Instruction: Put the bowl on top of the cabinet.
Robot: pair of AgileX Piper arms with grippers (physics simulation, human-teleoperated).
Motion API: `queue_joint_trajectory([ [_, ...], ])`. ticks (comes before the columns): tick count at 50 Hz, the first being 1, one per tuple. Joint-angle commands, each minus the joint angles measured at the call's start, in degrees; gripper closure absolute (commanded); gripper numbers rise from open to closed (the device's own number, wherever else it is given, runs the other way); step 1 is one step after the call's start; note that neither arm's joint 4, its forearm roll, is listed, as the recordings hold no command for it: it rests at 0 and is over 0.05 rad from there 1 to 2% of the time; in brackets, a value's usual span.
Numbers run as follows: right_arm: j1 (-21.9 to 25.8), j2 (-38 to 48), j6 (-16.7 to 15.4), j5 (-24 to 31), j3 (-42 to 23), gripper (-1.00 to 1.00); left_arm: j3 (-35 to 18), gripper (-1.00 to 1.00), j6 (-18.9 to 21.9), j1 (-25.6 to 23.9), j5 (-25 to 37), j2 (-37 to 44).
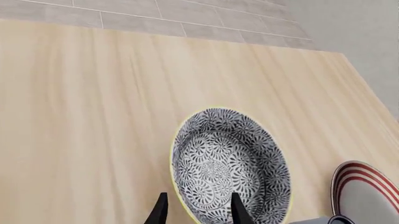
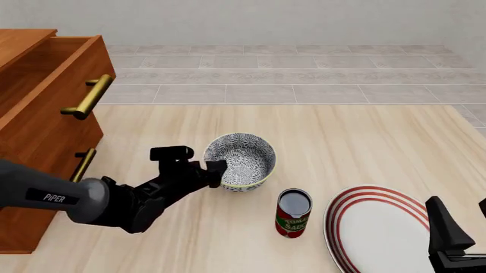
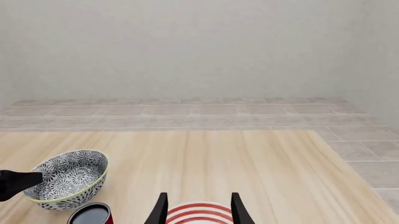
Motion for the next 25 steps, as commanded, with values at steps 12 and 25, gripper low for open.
queue_joint_trajectory([
  [12, -0.1, 0.0, 0.1, 0.0, 0.0, -1.0, -0.7, -1.0, 0.1, -0.2, 0.5, 0.5],
  [25, -0.1, 0.0, 0.1, 0.1, -0.1, -1.0, -0.7, 1.0, 0.5, -0.1, 0.5, 0.7],
])
